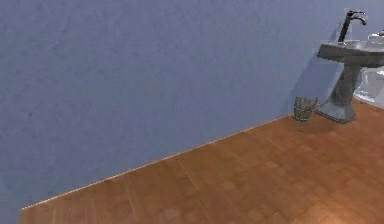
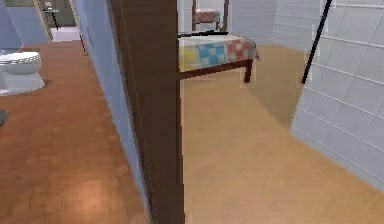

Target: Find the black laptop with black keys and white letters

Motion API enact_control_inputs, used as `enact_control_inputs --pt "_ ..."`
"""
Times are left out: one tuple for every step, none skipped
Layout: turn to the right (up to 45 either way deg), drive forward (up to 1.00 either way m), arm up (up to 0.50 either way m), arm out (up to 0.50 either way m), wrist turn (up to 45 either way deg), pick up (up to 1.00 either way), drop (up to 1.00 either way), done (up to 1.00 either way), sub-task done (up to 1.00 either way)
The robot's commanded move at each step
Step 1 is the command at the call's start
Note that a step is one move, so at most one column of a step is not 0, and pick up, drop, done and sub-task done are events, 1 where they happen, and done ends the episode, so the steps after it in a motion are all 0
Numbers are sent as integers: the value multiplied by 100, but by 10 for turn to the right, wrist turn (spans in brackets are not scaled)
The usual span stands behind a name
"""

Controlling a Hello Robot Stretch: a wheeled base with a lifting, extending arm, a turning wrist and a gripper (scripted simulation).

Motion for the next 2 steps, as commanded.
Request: enact_control_inputs --pt "150 0 0 0 0 0 0 0 0" --pt "0 25 0 0 0 0 0 0 0"
